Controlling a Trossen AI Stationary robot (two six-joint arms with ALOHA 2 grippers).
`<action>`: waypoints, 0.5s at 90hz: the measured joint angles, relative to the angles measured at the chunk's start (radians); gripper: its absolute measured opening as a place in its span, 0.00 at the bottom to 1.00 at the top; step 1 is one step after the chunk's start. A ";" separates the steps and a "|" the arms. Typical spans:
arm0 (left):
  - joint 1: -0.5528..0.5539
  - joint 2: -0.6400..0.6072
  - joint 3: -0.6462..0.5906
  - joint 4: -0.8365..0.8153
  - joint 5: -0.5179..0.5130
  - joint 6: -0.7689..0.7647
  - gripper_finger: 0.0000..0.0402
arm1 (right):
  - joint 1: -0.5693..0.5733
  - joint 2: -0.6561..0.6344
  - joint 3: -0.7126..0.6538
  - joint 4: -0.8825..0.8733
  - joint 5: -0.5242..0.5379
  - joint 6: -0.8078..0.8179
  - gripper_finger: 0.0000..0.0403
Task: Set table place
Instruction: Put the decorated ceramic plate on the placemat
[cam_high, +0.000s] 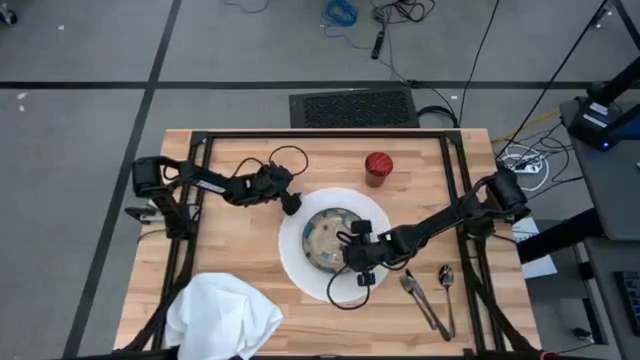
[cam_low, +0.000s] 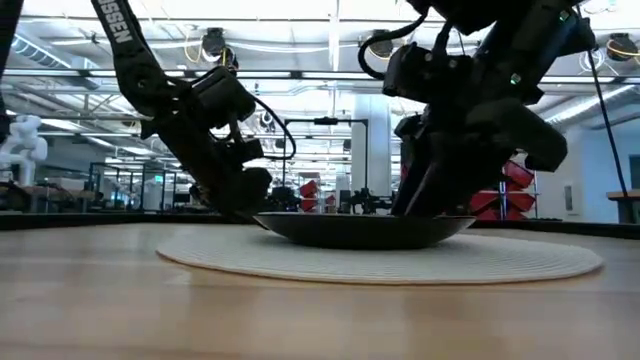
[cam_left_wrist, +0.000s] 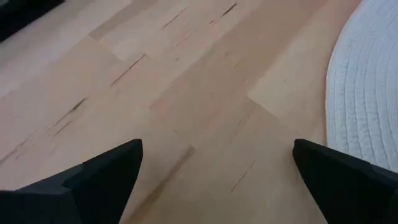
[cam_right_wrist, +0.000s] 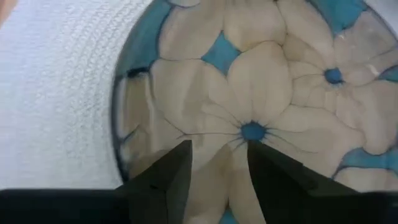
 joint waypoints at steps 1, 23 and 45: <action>-0.002 -0.003 0.002 0.001 0.001 0.003 1.00 | 0.000 0.000 0.000 0.000 0.004 0.000 0.36; -0.048 -0.036 0.025 0.049 0.022 0.022 1.00 | -0.023 0.000 0.000 0.001 0.022 -0.006 0.36; -0.055 0.111 0.041 0.124 0.023 0.021 1.00 | -0.037 0.001 0.000 0.089 0.020 -0.090 0.36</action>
